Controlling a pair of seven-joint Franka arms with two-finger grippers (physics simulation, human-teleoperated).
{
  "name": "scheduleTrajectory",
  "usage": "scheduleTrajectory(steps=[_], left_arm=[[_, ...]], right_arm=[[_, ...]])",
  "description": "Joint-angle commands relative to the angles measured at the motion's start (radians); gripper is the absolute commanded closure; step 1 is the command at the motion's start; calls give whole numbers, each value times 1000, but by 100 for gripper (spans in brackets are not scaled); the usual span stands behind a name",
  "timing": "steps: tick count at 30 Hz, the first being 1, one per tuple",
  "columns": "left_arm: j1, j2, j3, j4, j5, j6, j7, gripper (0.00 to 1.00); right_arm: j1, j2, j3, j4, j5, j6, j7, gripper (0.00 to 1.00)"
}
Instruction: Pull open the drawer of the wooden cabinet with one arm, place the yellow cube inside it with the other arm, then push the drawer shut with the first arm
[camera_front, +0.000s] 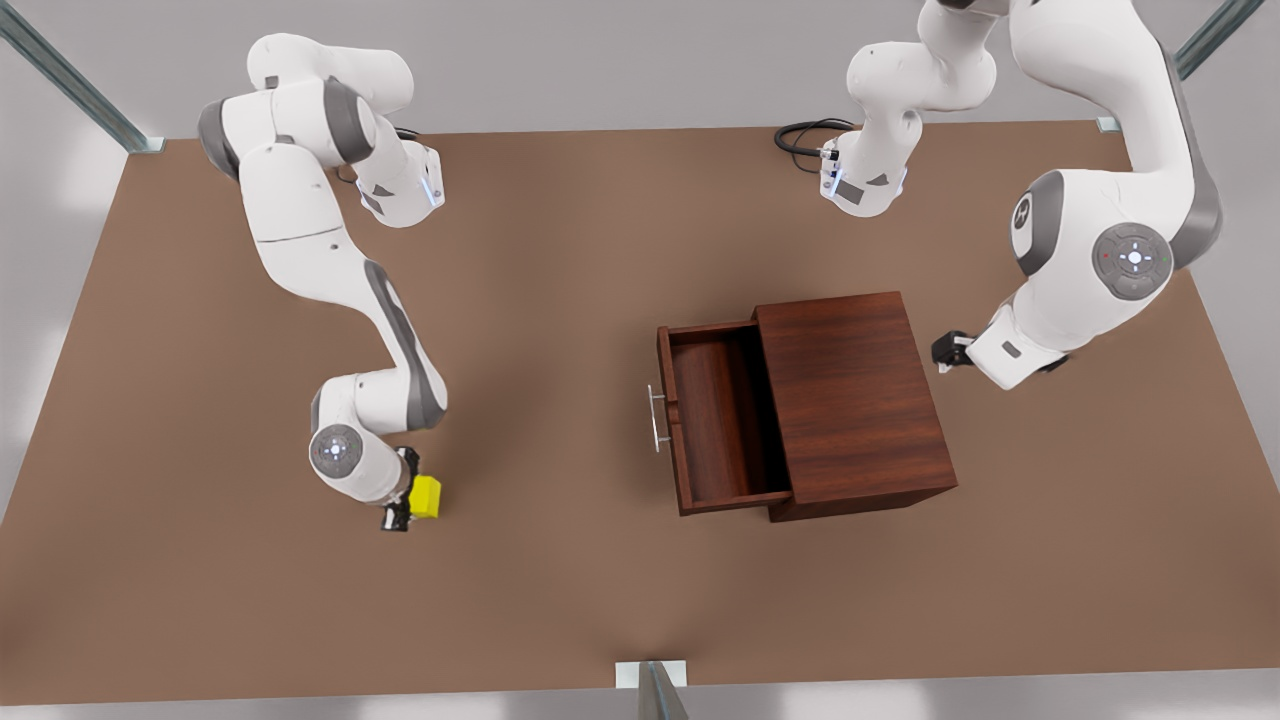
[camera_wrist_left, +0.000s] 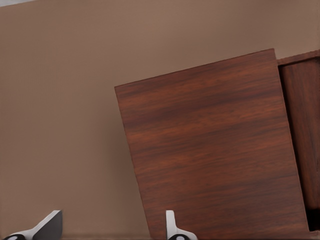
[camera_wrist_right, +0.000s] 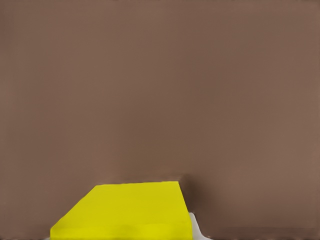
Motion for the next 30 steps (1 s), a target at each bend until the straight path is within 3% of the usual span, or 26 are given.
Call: scheduleTrajectory(steps=[1, 10, 15, 28, 30], left_arm=[[-8, -3, 0, 3, 7, -31, -34, 0], [-6, 6, 2, 16, 8, -22, -34, 0], [-8, 8, 2, 16, 7, -22, -36, 0], [-5, 5, 8, 27, 11, -30, -43, 0], [3, 11, 9, 49, 10, -30, -43, 0]], right_arm=[[2, -40, 2, 1, 11, -58, -12, 65], [51, -120, 62, 245, 60, -470, 66, 64], [181, -98, 59, 403, 82, -650, 166, 64], [430, 50, 63, 651, 178, -639, 571, 64], [438, 61, 88, 657, 180, -567, 610, 64]])
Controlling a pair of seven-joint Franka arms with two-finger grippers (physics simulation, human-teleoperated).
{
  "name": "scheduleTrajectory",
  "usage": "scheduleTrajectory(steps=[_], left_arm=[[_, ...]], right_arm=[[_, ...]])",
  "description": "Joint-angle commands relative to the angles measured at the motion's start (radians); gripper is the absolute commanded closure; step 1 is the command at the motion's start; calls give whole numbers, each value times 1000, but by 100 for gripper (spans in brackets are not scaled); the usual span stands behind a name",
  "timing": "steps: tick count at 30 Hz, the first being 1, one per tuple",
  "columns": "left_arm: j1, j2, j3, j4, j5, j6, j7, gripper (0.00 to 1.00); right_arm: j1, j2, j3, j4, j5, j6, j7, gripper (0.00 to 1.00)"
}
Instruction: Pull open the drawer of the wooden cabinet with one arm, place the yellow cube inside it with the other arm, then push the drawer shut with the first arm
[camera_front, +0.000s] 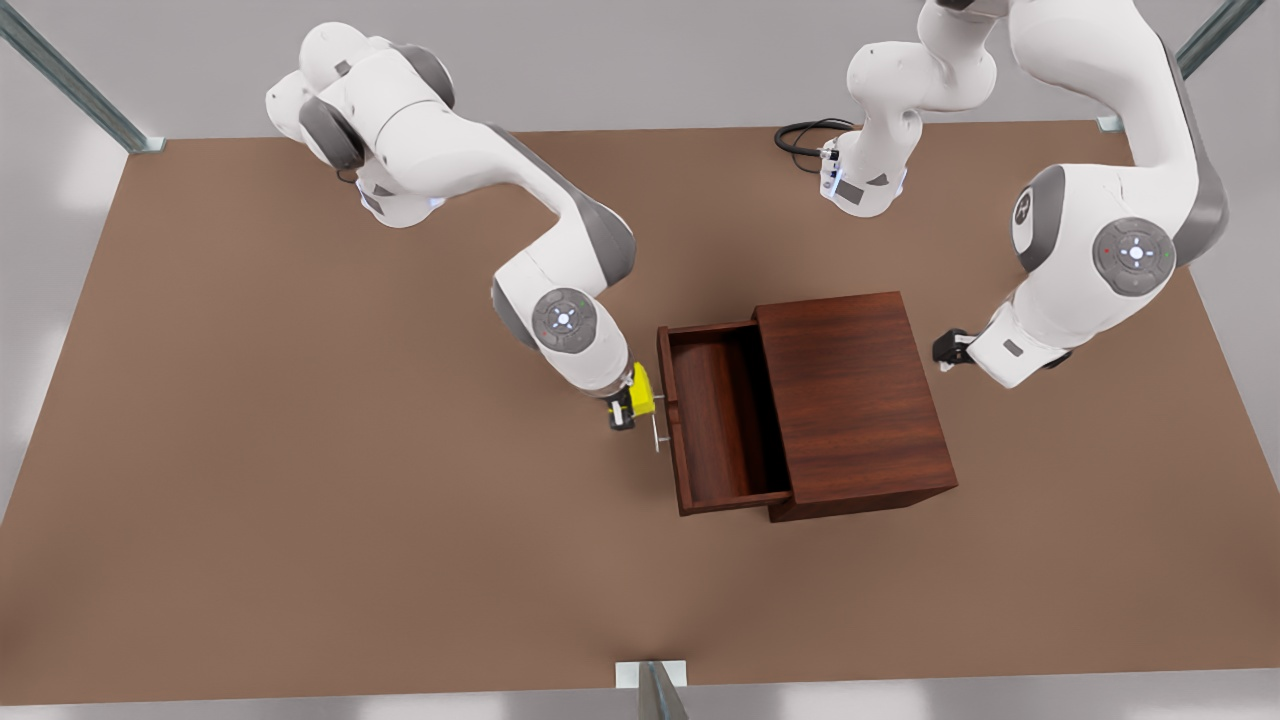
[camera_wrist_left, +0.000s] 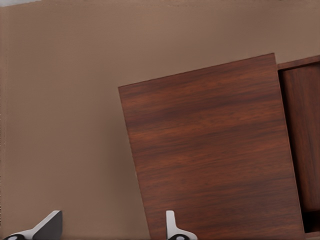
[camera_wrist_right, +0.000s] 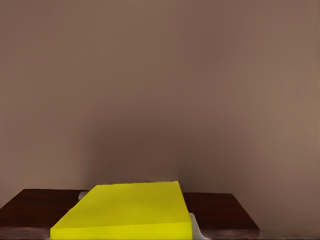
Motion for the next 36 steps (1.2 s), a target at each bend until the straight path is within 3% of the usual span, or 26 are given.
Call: scheduleTrajectory(steps=[1, 12, 13, 14, 19, 20, 23, 25, 26, 29, 31, 36], left_arm=[[0, 5, 0, 10, 3, -1, -13, 0], [5, 12, 1, 12, 0, 2, -28, 0], [5, 14, 1, 13, 1, 4, -28, 0], [5, 14, 1, 13, 1, 4, -28, 0], [-7, 29, -5, 98, -13, 1, -28, 0], [-11, 29, -6, 91, -14, -3, -28, 0], [-92, 29, -31, 133, -19, -9, -163, 0], [-250, 67, -37, 188, -7, -29, -453, 0], [-331, 143, -37, 259, 1, -29, -635, 0], [-500, 382, -29, 493, 98, -44, -1075, 0], [-549, 485, -28, 611, 115, -32, -1264, 0], [-696, 604, -25, 627, 144, 180, -1562, 0]], right_arm=[[7, 18, 16, 21, 14, 53, 361, 64], [96, 168, 47, 162, 14, 173, 448, 61], [99, 171, 47, 163, 12, 173, 438, 13], [101, 171, 47, 163, 12, 173, 436, 0], [93, 156, 39, 163, 5, 156, 404, 0], [9, 106, 42, 163, 2, 52, 375, 0], [-390, -34, 154, 145, -4, -226, -66, 0], [-588, -191, 159, -86, -151, -212, -715, 0], [-640, -249, 148, -206, -225, -140, -1093, 0], [-630, -434, -5, -533, -218, -86, -1971, 0], [-633, -435, -41, -512, -231, -175, -2110, 0], [-643, -422, -41, -481, -235, -237, -2113, 0]])
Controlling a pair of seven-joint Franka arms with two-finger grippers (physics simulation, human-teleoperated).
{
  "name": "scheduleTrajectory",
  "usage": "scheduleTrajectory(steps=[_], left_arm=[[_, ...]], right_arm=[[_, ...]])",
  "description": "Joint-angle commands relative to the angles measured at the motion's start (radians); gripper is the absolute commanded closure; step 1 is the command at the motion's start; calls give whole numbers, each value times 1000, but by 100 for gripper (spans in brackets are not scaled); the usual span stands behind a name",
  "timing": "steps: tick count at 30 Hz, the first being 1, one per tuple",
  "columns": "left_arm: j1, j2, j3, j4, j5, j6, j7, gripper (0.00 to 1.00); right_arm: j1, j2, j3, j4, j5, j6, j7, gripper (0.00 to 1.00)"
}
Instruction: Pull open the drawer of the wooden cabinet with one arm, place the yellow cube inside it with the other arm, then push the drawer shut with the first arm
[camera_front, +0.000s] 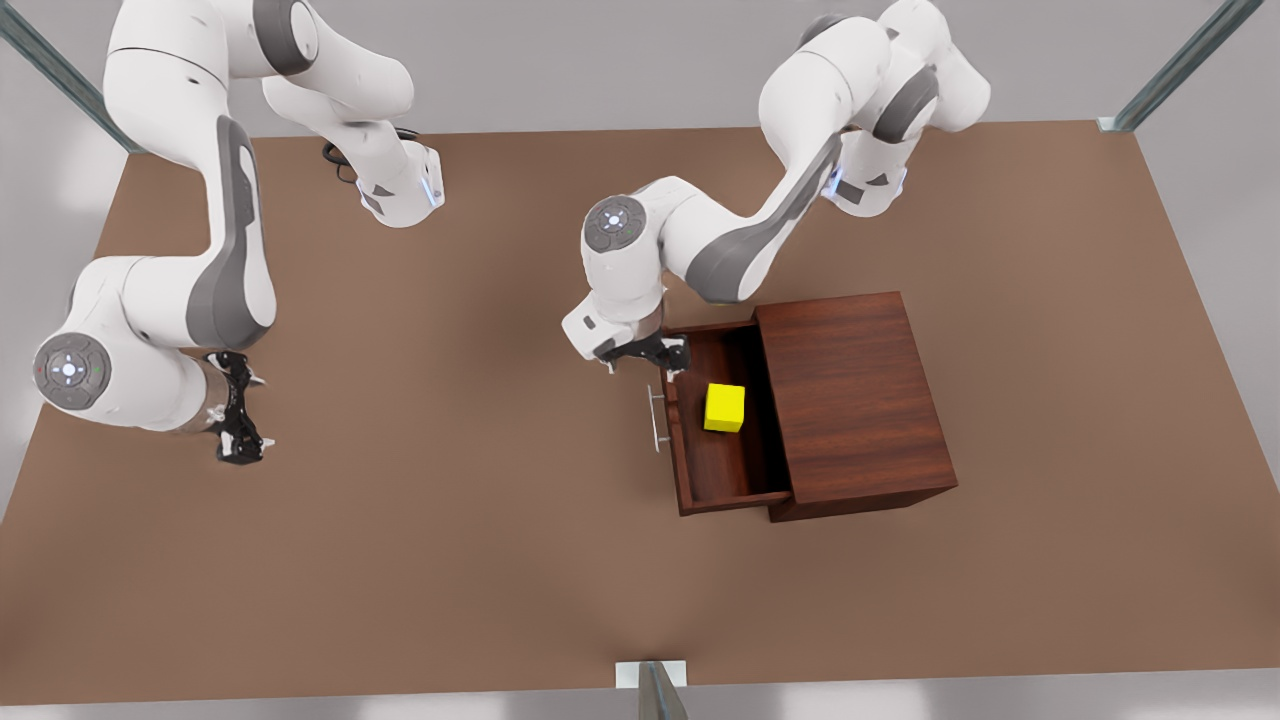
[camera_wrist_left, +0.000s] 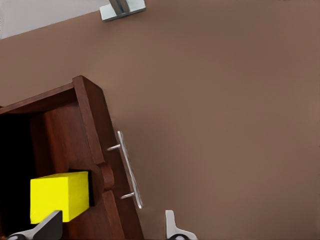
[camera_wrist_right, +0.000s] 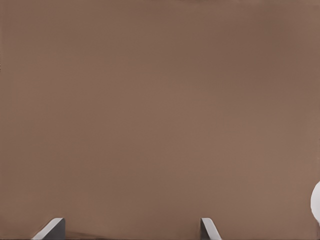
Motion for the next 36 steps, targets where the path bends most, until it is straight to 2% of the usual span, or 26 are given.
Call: scheduleTrajectory(steps=[1, 7, 12, 17, 36], left_arm=[[-17, 27, -3, 2, 19, 141, -933, 0], [-31, 177, 23, 39, 21, 413, -933, 0], [-37, 202, 28, 44, 21, 456, -895, 0], [-31, 222, 31, 42, 15, 382, -668, 0], [12, 236, 17, 30, -4, 238, -304, 0]], right_arm=[[2, 2, 1, 1, -5, -58, -1282, 0], [2, 3, 4, 1, -11, -58, -1273, 0], [2, 5, 4, 1, -9, -58, -1270, 0], [2, 6, 4, 1, -5, -58, -1269, 0], [4, 11, 6, 1, -11, -58, -1252, 0]])
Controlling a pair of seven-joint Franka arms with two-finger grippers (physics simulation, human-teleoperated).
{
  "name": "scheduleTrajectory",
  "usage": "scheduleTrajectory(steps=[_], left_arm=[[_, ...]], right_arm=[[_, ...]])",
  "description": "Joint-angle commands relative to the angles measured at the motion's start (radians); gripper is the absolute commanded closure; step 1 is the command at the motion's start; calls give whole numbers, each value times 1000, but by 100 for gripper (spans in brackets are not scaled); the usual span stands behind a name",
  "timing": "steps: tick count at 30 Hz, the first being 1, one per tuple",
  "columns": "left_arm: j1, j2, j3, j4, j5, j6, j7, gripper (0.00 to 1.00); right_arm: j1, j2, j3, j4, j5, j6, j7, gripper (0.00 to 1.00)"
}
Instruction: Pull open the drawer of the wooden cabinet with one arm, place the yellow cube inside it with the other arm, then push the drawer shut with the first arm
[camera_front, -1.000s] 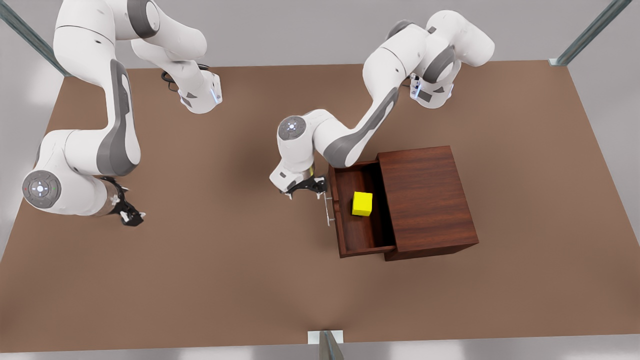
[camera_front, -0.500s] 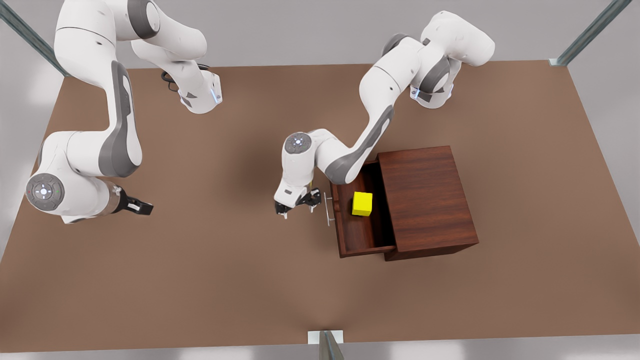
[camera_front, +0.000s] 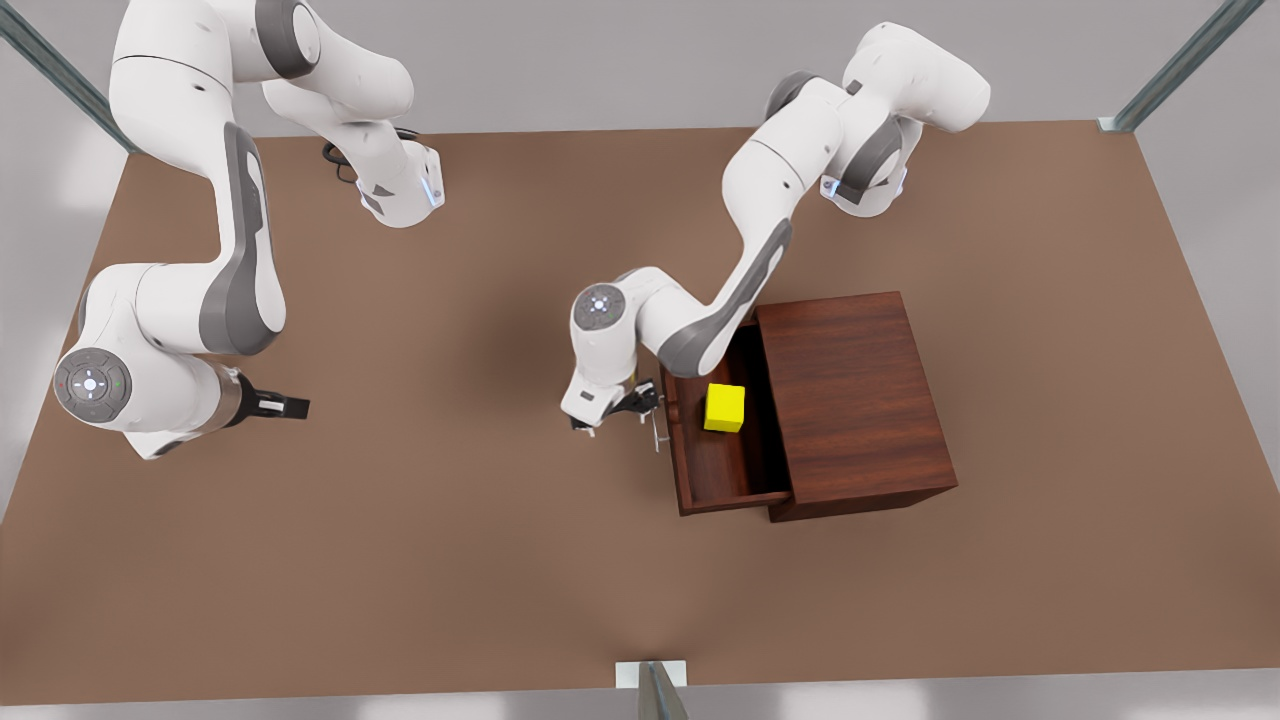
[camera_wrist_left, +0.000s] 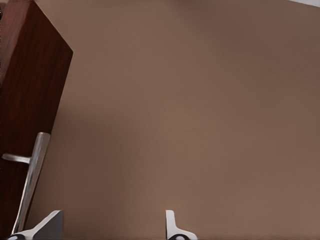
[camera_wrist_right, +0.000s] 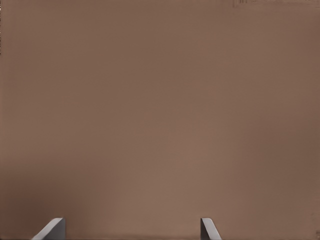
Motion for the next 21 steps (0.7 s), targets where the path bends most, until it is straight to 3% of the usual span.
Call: scheduleTrajectory(steps=[1, 21], left_arm=[[6, -1, 0, -2, -6, -34, 173, 0], [54, -67, 2, -84, -19, -106, 256, 0]], right_arm=[[0, -1, 0, 0, 0, -1, -165, 0], [-9, -26, -3, -47, 5, -16, -177, 0]])
